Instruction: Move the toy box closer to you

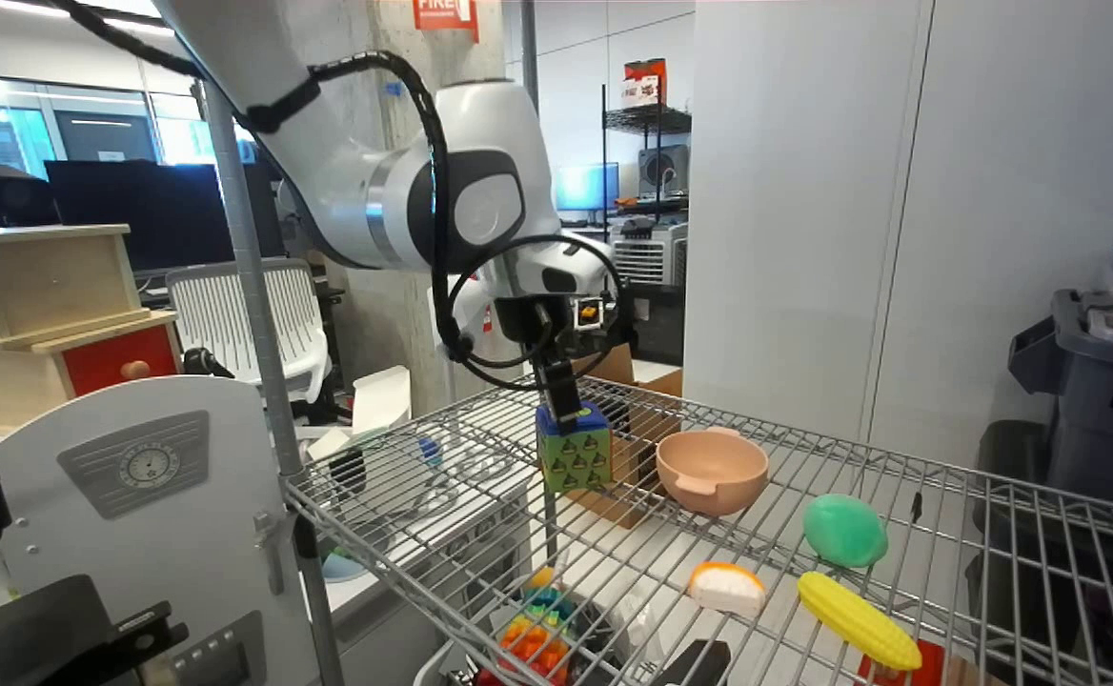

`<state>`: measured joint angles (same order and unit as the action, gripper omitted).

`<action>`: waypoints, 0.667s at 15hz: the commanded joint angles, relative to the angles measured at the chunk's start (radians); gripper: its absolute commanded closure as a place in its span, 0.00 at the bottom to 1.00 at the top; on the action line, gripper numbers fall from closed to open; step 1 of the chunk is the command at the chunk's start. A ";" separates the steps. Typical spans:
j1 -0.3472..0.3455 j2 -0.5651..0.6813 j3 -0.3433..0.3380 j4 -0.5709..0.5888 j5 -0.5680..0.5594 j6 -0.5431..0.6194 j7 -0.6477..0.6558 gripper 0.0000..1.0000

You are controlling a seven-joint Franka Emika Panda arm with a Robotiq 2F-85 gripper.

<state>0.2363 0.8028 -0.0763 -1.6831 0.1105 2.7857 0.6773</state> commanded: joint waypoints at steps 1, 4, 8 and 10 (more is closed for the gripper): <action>0.073 0.157 -0.055 0.204 -0.011 -0.086 0.071 0.00; 0.089 0.252 -0.075 0.350 -0.020 -0.168 0.113 0.00; 0.078 0.329 -0.093 0.499 -0.034 -0.266 0.152 0.35; 0.074 0.347 -0.101 0.540 -0.044 -0.285 0.164 0.51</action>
<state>0.3149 1.0982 -0.1594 -1.2548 0.0999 2.5600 0.7973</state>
